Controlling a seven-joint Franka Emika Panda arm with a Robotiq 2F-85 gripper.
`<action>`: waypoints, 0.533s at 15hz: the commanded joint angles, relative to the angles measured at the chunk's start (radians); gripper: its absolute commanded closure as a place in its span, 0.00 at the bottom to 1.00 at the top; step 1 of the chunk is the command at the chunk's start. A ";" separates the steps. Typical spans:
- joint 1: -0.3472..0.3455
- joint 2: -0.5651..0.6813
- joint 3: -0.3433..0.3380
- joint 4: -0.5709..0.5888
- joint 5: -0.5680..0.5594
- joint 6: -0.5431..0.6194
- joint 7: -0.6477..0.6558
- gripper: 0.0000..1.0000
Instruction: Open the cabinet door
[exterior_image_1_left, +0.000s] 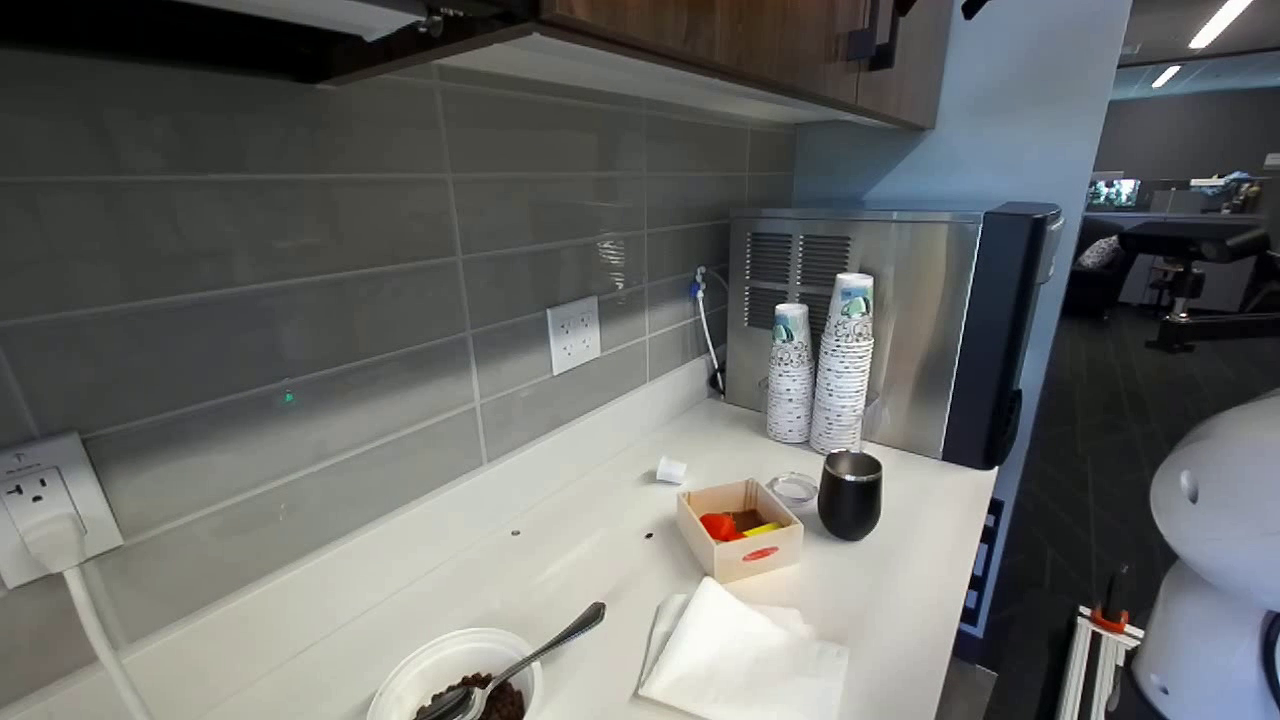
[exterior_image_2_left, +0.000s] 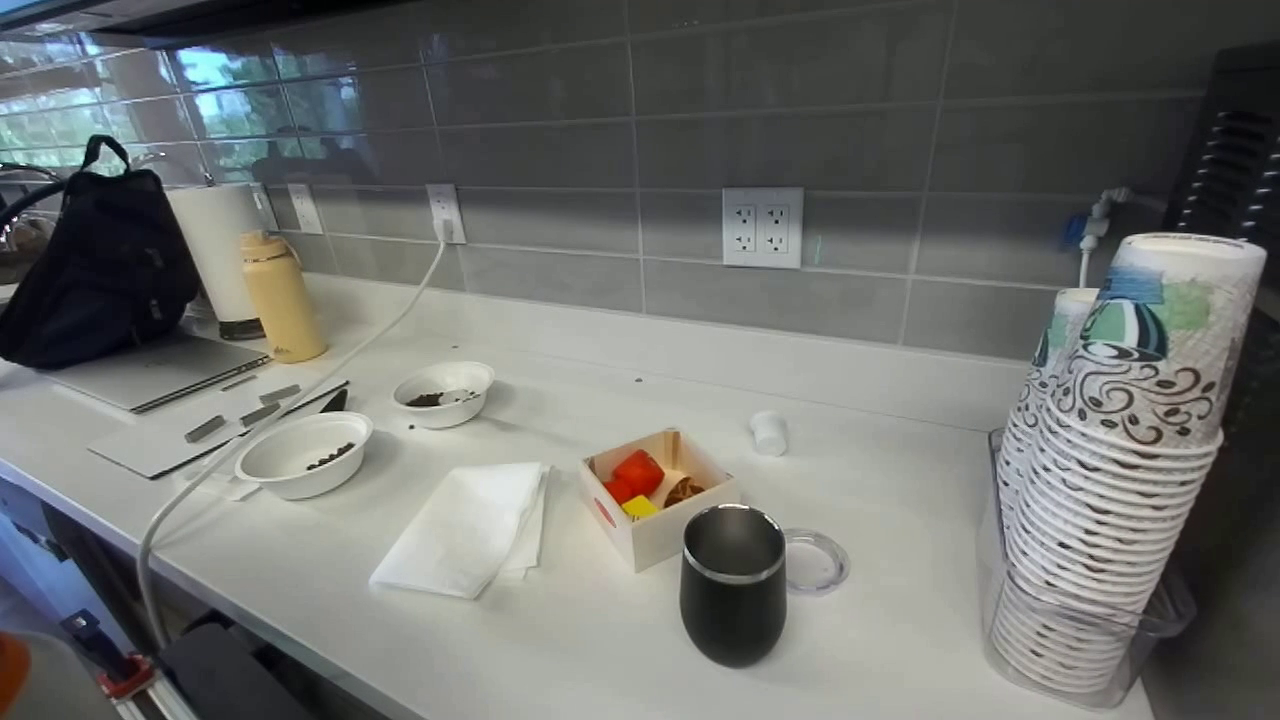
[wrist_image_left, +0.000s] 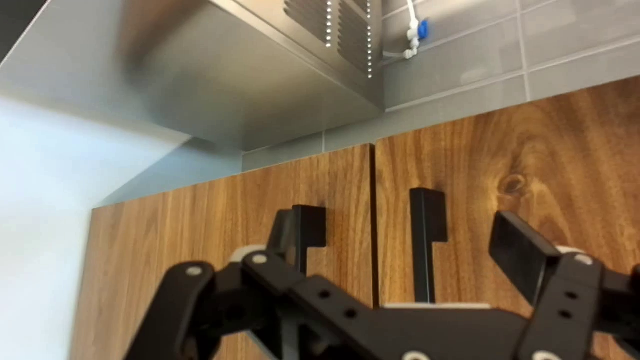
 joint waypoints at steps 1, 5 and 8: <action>0.076 -0.006 -0.053 0.073 0.060 -0.163 -0.084 0.00; 0.093 -0.029 -0.053 0.116 0.053 -0.363 -0.131 0.00; 0.090 -0.043 -0.033 0.134 0.029 -0.498 -0.148 0.00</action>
